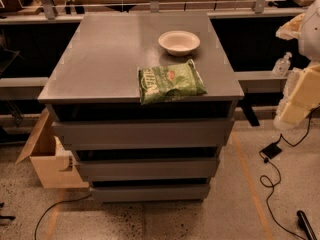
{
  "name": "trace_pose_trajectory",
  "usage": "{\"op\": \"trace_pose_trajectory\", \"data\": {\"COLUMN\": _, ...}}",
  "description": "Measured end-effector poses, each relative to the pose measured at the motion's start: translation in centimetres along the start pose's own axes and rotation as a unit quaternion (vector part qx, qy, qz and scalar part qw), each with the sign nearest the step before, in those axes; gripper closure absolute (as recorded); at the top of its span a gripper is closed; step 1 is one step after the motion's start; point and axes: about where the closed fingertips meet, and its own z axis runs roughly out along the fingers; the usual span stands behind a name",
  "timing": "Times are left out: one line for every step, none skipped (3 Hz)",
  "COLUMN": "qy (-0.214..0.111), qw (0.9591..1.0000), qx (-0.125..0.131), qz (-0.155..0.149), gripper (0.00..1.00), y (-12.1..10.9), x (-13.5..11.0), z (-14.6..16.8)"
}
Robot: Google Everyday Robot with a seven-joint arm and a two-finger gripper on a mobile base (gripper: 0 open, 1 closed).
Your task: Open middle drawer
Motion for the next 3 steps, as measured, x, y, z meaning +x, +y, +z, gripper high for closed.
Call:
{"op": "trace_pose_trajectory", "data": {"qy": 0.0, "qw": 1.0, "qx": 0.0, "qz": 0.0, "gripper": 0.0, "y": 0.0, "x": 0.0, "z": 0.0}}
{"op": "trace_pose_trajectory", "data": {"qy": 0.009, "qw": 0.9998, "qx": -0.012, "qz": -0.009, "gripper": 0.0, "y": 1.4, "x": 0.4, "z": 2.6}}
{"op": "trace_pose_trajectory", "data": {"qy": 0.007, "qw": 0.9992, "qx": -0.036, "qz": -0.015, "gripper": 0.0, "y": 3.7, "x": 1.6, "z": 8.0}}
